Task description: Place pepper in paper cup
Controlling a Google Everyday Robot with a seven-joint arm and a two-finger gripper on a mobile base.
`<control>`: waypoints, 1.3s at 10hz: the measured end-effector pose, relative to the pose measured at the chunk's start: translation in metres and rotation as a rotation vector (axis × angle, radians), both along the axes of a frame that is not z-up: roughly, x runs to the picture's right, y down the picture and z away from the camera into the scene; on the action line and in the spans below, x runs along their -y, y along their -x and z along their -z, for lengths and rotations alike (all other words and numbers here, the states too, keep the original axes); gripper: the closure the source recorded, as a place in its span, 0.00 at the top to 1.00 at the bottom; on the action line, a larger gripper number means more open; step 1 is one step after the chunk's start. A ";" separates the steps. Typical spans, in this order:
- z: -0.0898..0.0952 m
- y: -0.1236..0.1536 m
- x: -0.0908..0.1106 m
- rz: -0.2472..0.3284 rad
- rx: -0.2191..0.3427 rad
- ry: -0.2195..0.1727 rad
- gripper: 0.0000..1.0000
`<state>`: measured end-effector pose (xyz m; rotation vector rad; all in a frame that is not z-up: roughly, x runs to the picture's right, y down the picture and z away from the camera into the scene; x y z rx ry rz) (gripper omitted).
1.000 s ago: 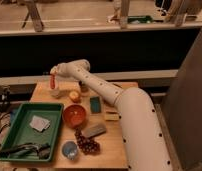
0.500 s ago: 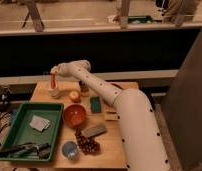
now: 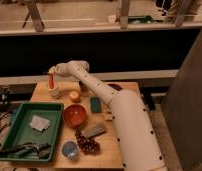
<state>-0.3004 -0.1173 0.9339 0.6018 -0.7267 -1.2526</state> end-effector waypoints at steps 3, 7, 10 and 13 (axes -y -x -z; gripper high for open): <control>0.000 0.003 -0.002 0.015 0.025 -0.018 0.00; -0.001 0.004 -0.005 0.028 0.041 -0.024 0.00; -0.001 0.003 -0.008 0.046 0.042 -0.028 0.00; -0.002 0.001 -0.011 0.060 0.042 -0.028 0.13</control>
